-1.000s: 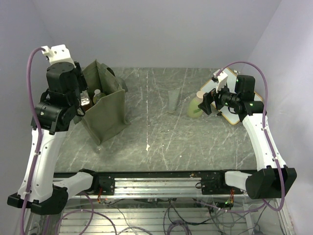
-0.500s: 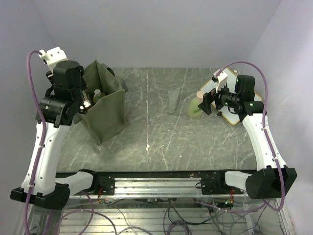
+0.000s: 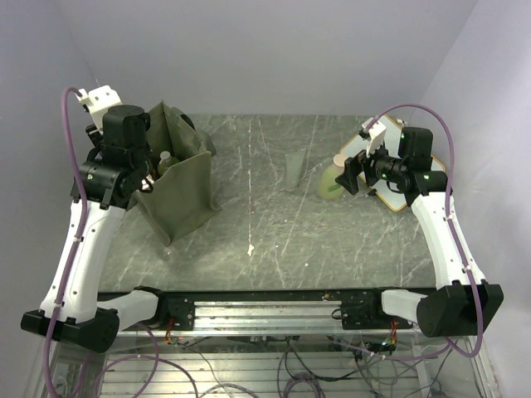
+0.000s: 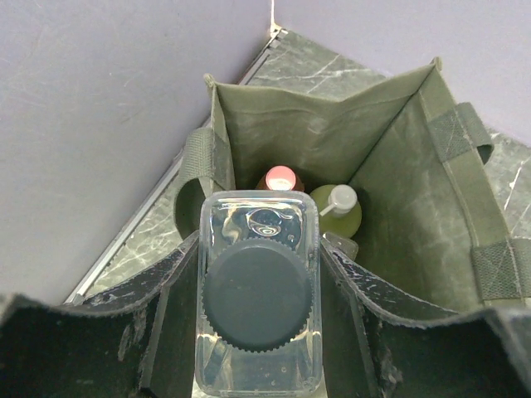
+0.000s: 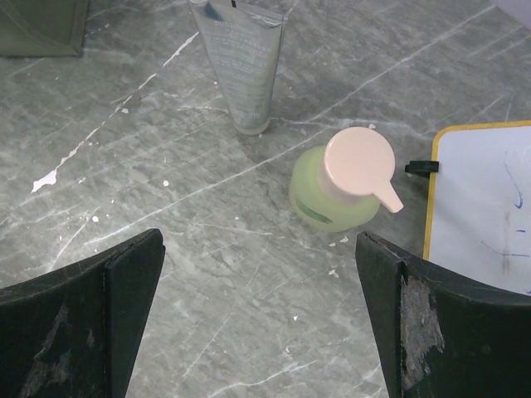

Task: Place the personal care products into the canvas bag
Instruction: Place the care product in the canvas bag.

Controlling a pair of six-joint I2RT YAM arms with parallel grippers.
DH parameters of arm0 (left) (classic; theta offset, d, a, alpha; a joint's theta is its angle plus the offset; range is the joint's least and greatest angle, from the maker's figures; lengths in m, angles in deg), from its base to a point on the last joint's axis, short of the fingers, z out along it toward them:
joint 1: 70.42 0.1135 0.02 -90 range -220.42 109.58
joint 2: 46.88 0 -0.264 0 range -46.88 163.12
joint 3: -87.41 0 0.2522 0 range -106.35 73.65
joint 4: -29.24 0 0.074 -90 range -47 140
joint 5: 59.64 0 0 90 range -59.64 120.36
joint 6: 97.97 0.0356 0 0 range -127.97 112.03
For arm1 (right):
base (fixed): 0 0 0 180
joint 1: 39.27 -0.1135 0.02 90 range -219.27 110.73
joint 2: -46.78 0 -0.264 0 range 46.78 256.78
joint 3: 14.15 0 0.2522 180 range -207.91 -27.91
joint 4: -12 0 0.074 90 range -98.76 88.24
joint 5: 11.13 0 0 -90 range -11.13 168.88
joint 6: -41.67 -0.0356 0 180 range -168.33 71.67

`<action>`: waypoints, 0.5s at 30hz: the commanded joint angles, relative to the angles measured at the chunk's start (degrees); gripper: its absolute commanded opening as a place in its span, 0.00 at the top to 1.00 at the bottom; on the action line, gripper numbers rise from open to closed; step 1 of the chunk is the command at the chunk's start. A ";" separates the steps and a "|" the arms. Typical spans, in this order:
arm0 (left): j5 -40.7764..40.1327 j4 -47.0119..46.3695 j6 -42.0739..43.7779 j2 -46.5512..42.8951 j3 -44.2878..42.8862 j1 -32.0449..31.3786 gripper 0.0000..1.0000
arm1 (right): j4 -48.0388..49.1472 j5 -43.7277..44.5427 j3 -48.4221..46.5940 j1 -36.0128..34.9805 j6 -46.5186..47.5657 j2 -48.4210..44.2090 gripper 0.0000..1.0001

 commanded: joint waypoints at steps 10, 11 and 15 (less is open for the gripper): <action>1.04 -9.11 -0.71 0.59 0.63 1.31 0.93 | -0.26 -0.77 -0.58 0.25 0.01 -0.86 0.00; 1.26 -9.21 -0.80 0.76 0.72 1.45 0.93 | -0.22 -0.79 -0.58 0.24 -0.05 -0.93 0.00; 1.81 -9.88 -0.68 1.06 1.22 1.90 0.93 | -0.41 -0.70 -0.30 0.29 0.07 -1.29 0.00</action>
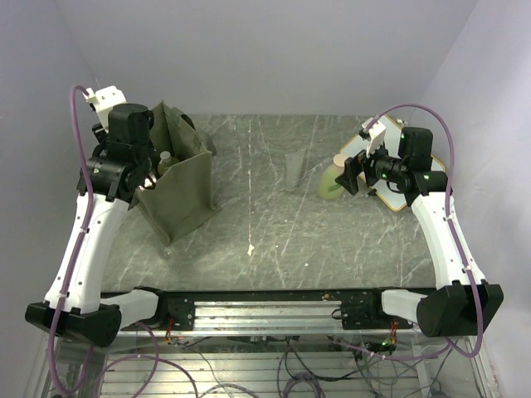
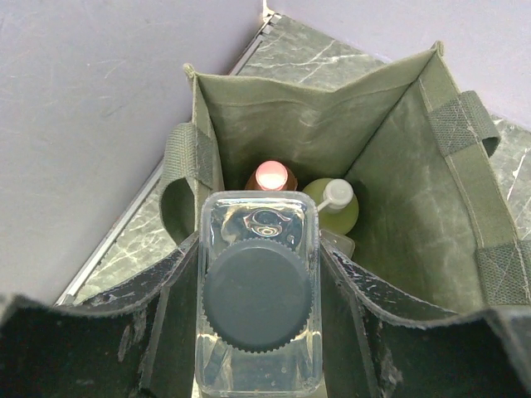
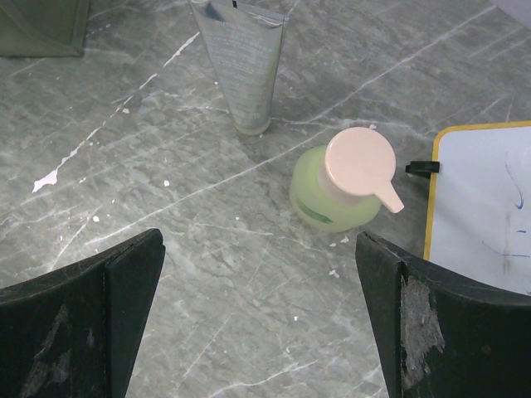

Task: Place the personal care products into the canvas bag
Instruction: Place the care product in the canvas bag.

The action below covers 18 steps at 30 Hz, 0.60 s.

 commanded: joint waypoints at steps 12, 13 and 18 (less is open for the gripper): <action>1.51 -8.50 -1.29 0.67 0.87 3.04 0.93 | -0.33 -0.83 -0.30 0.29 0.15 -1.17 0.00; 1.96 -8.55 -1.44 0.82 1.19 3.42 0.93 | -0.34 -0.86 -0.23 0.27 0.14 -1.14 0.00; 3.54 -8.82 -1.73 1.78 1.93 4.71 0.93 | -0.34 -0.83 -0.32 0.20 0.27 -1.09 0.00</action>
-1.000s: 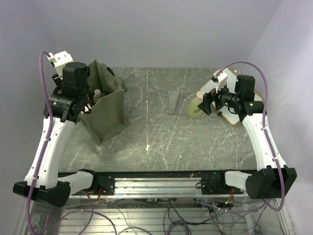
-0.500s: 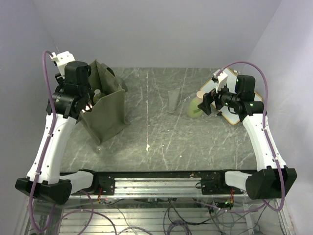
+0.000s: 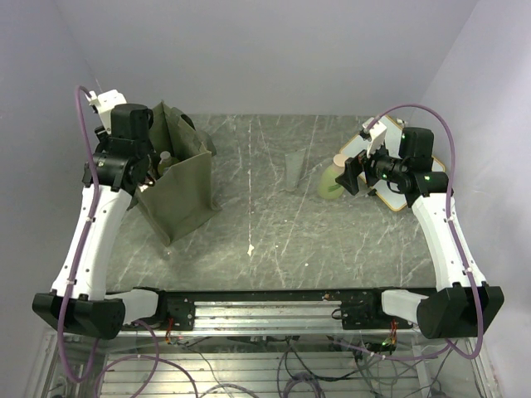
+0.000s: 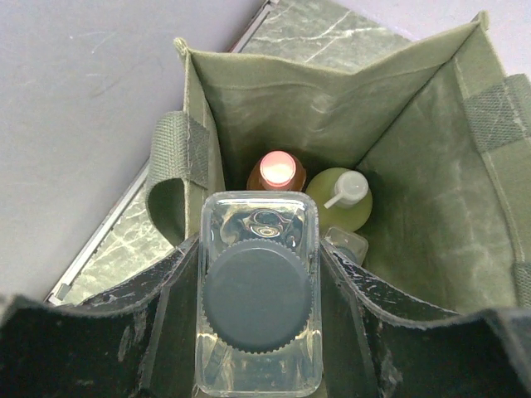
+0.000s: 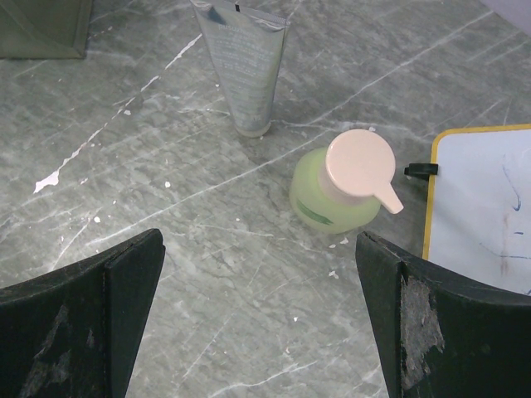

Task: Place the personal care products into the canvas bag
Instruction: Place the care product in the canvas bag.

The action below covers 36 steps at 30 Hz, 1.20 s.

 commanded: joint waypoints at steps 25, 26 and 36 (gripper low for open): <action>4.06 -5.61 -3.86 5.10 0.04 4.20 0.93 | -0.45 -0.89 -0.72 -0.28 0.54 -0.29 0.00; 4.32 -5.42 -4.03 5.33 0.16 4.20 0.93 | -0.39 -0.90 -0.63 -0.23 0.48 -0.25 0.00; 5.64 -5.91 -5.55 6.29 2.07 4.54 0.93 | -0.20 -1.03 -0.55 -0.36 0.40 -0.68 0.00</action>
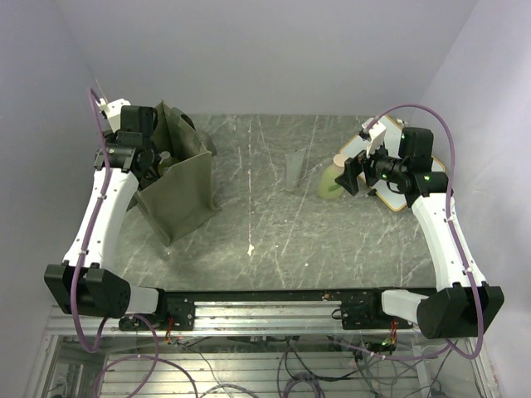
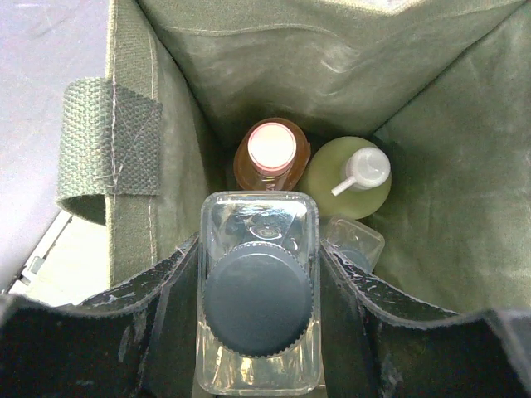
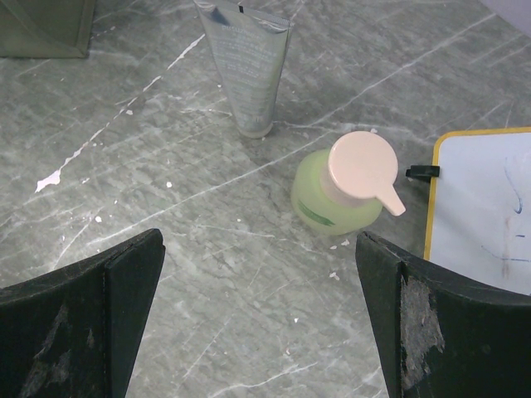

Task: Place the personal care products into the canvas bag
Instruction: Place the care product in the canvas bag.

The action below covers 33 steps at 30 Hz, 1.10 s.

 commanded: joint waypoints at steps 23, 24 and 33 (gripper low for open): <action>6.41 -9.25 -1.10 0.87 3.60 1.28 0.86 | 0.31 0.52 1.70 -0.37 0.61 -3.67 0.00; 6.68 -9.40 -1.21 0.91 3.86 1.30 0.86 | 0.29 0.54 1.70 -0.35 0.74 -3.82 0.00; 8.00 -10.38 -0.82 1.98 5.84 1.78 0.82 | 0.13 0.81 1.84 -0.36 0.79 -4.19 0.00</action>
